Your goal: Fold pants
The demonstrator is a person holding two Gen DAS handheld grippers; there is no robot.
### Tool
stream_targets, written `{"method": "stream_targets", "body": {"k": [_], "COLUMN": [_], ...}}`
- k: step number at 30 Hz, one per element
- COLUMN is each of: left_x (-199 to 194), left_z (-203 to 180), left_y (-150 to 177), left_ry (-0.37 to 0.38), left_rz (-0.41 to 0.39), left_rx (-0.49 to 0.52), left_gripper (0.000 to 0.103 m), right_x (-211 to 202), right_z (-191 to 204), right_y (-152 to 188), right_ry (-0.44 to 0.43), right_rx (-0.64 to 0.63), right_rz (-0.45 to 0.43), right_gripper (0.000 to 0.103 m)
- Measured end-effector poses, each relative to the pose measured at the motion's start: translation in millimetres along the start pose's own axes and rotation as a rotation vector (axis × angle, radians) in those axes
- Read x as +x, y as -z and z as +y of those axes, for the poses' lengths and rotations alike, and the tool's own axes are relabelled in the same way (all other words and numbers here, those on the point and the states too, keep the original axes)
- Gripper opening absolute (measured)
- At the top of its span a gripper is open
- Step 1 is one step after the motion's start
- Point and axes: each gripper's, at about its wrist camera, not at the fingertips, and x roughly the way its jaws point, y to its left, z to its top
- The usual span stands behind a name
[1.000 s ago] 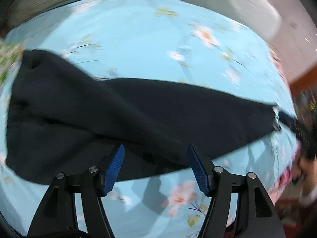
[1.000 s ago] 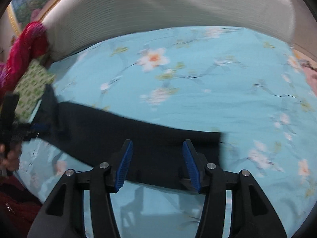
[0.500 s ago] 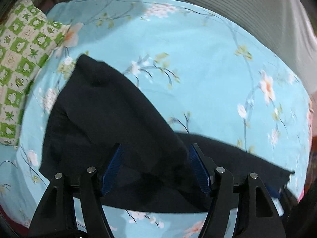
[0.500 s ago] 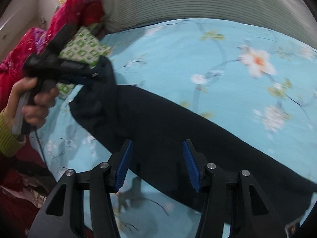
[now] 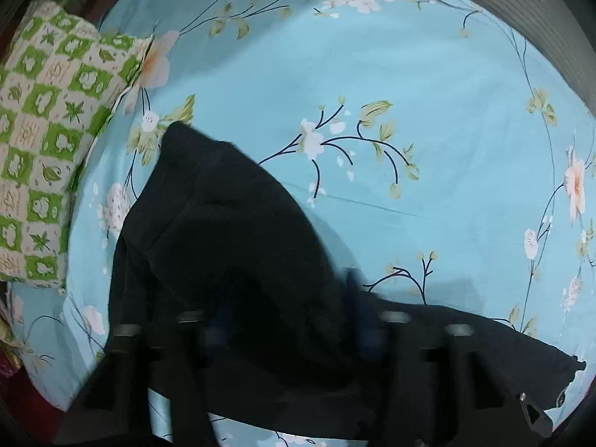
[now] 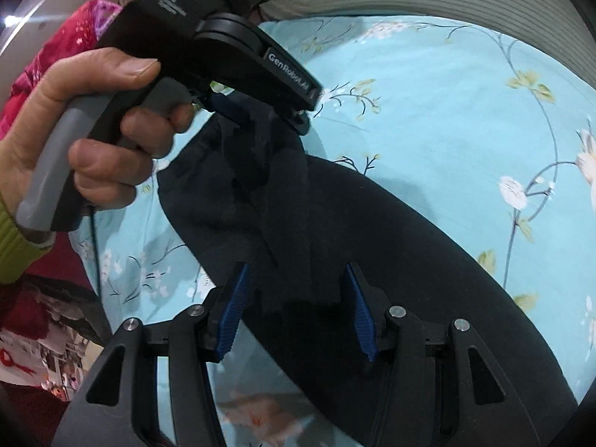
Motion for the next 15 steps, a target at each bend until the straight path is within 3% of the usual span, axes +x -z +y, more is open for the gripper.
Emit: {"method": "stream_targets", "body": {"k": [1,3,5,15], "left_x": [0.3,-4.3,-14.7,-58.4], "left_z": [4.5,12.6,24.1,78.9], "left_y": [3.8,9.5,19.5,81.6], "left_ry": [0.020,0.054,0.109,0.322], "left_rz": [-0.005,-0.031,-0.077,-0.238], "left_rx": [-0.011,-0.031,-0.056,-0.207], "left_gripper": [0.018,0.014,0.011,0.006], "right_x": [1.5,3.0,1.2,-15.8], "right_z": [-0.4,2.2,3.6,17.8], "right_y": [-0.7,0.6,-0.4,-1.9], "right_ry": [0.002,0.000,-0.001,-0.007], "right_rx": [-0.006,-0.035,-0.058,-0.109], "right_rz": [-0.001,-0.001,0.003,-0.043], "right_gripper": [0.048,0.021,0.010,0.006]}}
